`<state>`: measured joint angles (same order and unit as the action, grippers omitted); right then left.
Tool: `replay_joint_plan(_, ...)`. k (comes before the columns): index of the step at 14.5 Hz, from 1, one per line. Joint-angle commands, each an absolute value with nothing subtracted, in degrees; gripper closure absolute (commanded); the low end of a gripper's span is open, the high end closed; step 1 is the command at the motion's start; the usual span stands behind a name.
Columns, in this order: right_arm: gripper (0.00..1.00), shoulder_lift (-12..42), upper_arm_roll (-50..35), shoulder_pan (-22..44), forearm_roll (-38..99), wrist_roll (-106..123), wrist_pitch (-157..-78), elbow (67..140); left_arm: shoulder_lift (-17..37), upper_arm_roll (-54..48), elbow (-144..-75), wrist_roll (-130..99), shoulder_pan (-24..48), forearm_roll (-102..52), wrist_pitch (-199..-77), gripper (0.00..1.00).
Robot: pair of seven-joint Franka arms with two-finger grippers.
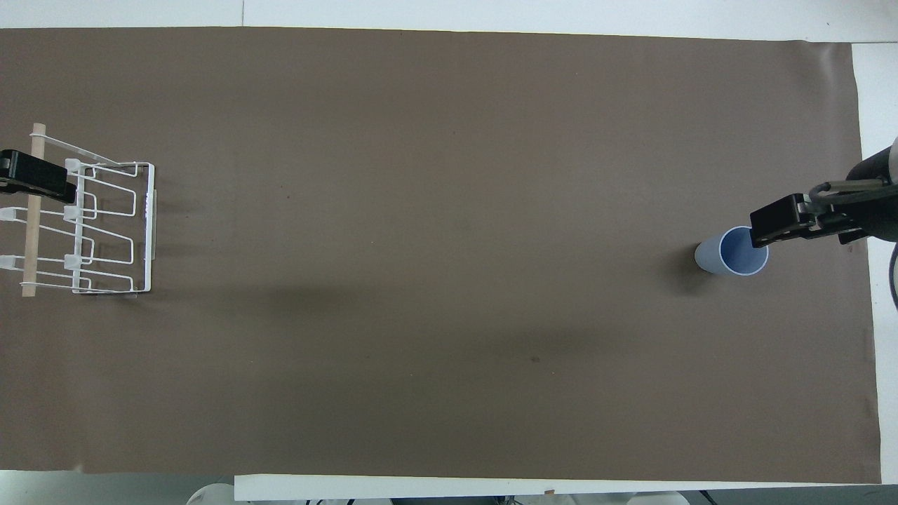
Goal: Hang cup on cup holder
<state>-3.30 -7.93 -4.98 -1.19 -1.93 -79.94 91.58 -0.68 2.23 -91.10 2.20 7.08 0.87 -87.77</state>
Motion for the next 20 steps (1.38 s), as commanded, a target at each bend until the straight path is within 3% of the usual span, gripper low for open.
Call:
replay_joint_plan(1, 0.0, -4.5, -8.3, -5.5, -1.4, -1.1, -80.9, 93.1, -1.1, 2.3, -91.5, 3.0, 7.0, 1.9, -87.2, 0.0)
replay_joint_plan(10, 0.0, -4.5, -8.0, -6.1, -1.8, -0.4, -81.6, 93.2, -1.1, 2.3, -91.5, 3.0, 7.0, 1.9, -87.2, 0.0)
replay_joint_plan(12, 0.0, -4.9, -7.9, -10.3, -2.0, 2.7, -84.4, 96.3, -1.1, 2.3, -91.6, 3.0, 7.0, 1.9, -87.2, 0.0)
replay_joint_plan(15, 0.0, -6.9, -7.9, -17.6, -1.1, 13.6, -100.8, 109.4, -1.1, 2.3, -91.5, 3.0, 7.0, 1.9, -87.0, 0.0)
replay_joint_plan(20, 0.0, -2.5, -7.9, -21.0, -0.6, 14.4, -115.3, 120.4, -1.1, 2.3, -91.6, 3.0, 7.0, 1.9, -87.0, 0.0)
